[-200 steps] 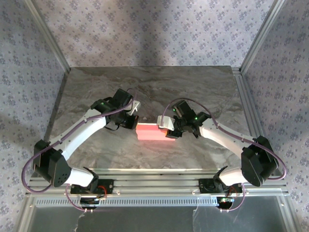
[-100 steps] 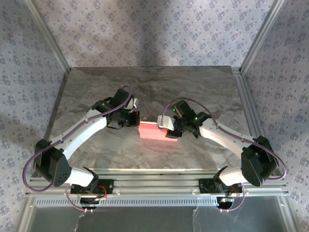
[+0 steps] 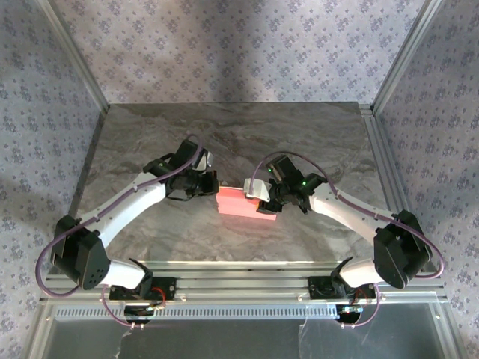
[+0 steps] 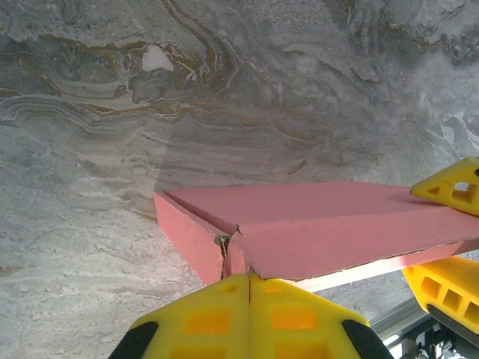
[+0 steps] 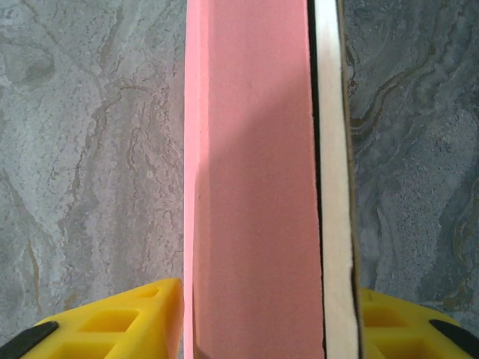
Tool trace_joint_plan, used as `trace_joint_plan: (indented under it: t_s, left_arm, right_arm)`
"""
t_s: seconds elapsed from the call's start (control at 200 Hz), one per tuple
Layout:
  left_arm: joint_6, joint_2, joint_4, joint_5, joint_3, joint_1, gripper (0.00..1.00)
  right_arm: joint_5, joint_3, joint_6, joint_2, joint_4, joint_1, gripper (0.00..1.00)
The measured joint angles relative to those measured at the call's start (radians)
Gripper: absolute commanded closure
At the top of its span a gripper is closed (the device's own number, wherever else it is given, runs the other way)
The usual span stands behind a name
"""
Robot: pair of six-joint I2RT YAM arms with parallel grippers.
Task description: Fold the paper box
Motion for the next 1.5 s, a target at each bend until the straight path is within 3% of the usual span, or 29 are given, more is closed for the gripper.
trace_joint_plan:
  t_s: [0.42, 0.74, 0.944, 1.074, 1.179, 1.374, 1.499]
  left_arm:
    - [-0.018, -0.061, 0.103, -0.007, -0.095, -0.002, 1.0]
    - [-0.017, -0.085, 0.135, -0.072, -0.134, -0.036, 1.0]
    - [-0.018, -0.088, 0.135, -0.133, -0.136, -0.061, 1.0]
    - [-0.029, -0.088, 0.134, -0.162, -0.136, -0.062, 1.0]
    - [-0.037, -0.088, 0.134, -0.179, -0.136, -0.068, 1.0]
    - [-0.043, -0.087, 0.123, -0.197, -0.129, -0.079, 1.0]
    - [-0.043, -0.079, 0.1, -0.204, -0.112, -0.082, 1.0]
  right_arm:
    - [0.0, 0.0, 0.005, 0.0, 0.0, -0.005, 0.53]
    - [0.003, 0.002, 0.052, -0.005, 0.0, -0.006, 0.41]
    - [0.003, 0.01, 0.135, -0.085, -0.005, -0.033, 0.34]
    - [-0.008, 0.042, 0.258, -0.171, -0.014, -0.078, 0.36]
    - [0.002, 0.086, 0.438, -0.237, -0.023, -0.099, 0.43]
    - [0.148, 0.11, 0.849, -0.353, -0.108, -0.084, 0.56]
    - [0.18, 0.107, 0.961, -0.389, -0.193, -0.097, 0.63]
